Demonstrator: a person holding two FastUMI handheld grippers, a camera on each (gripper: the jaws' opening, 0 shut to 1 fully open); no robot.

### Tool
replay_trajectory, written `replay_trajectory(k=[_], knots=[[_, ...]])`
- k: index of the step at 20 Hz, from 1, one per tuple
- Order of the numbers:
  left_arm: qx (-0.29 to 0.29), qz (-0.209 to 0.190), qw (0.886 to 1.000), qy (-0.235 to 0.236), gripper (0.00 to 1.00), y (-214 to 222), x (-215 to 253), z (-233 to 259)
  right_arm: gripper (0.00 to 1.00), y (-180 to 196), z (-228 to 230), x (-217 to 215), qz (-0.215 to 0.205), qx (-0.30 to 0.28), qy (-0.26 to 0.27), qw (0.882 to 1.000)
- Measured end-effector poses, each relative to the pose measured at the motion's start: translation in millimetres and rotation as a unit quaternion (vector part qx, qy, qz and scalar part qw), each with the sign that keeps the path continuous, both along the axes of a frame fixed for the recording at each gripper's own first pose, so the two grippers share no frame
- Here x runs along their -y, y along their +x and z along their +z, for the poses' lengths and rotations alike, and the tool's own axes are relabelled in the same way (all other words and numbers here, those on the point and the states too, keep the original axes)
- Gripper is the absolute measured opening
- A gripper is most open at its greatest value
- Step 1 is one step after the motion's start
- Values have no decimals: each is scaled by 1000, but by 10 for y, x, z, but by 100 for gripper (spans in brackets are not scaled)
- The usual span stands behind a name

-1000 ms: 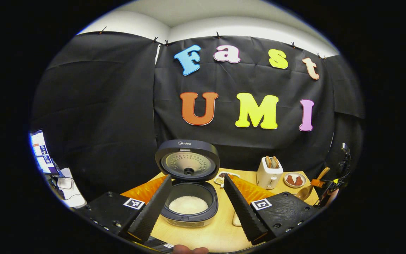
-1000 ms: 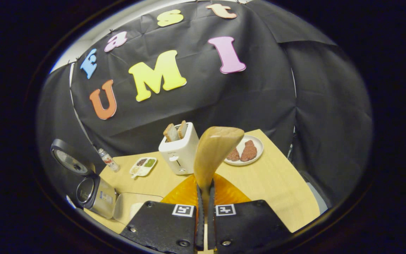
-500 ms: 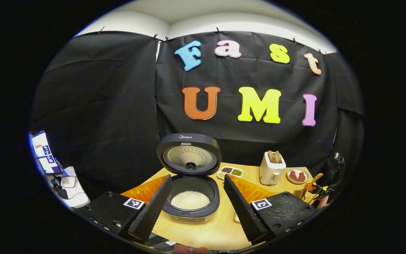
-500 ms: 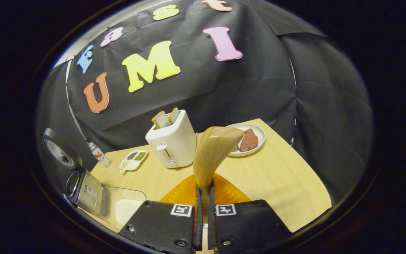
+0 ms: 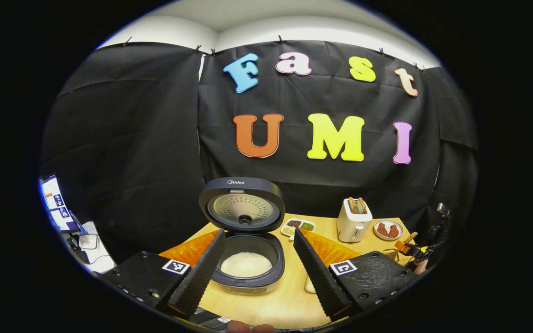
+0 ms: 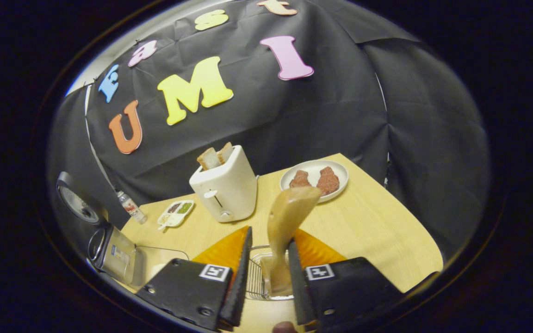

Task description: Close the left gripper, press the button to open the rice cooker; take a wooden spoon from the chopstick holder with the right hand, scoop a spoonful of rice and pour it into the rice cooker, then put the wooden spoon back into the chopstick holder.

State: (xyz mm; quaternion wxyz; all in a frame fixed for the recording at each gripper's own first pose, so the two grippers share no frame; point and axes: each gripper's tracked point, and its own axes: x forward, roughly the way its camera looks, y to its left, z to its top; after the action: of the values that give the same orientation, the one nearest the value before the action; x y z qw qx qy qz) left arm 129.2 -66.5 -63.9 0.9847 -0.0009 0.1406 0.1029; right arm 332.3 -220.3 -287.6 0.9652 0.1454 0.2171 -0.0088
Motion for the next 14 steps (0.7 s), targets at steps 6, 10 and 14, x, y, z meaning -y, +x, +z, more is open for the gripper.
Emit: replay_trajectory(k=[6,10,14], knots=[[18,-18,1000,-3,95,107,-21,91,90,-172,366,170,-25,22,-8,999],[39,-31,999,-8,95,197,-75,240,91,-363,748,209,-35,52,-27,998],[61,-38,997,-2,95,349,-222,401,92,-620,1257,151,-32,91,-65,993]])
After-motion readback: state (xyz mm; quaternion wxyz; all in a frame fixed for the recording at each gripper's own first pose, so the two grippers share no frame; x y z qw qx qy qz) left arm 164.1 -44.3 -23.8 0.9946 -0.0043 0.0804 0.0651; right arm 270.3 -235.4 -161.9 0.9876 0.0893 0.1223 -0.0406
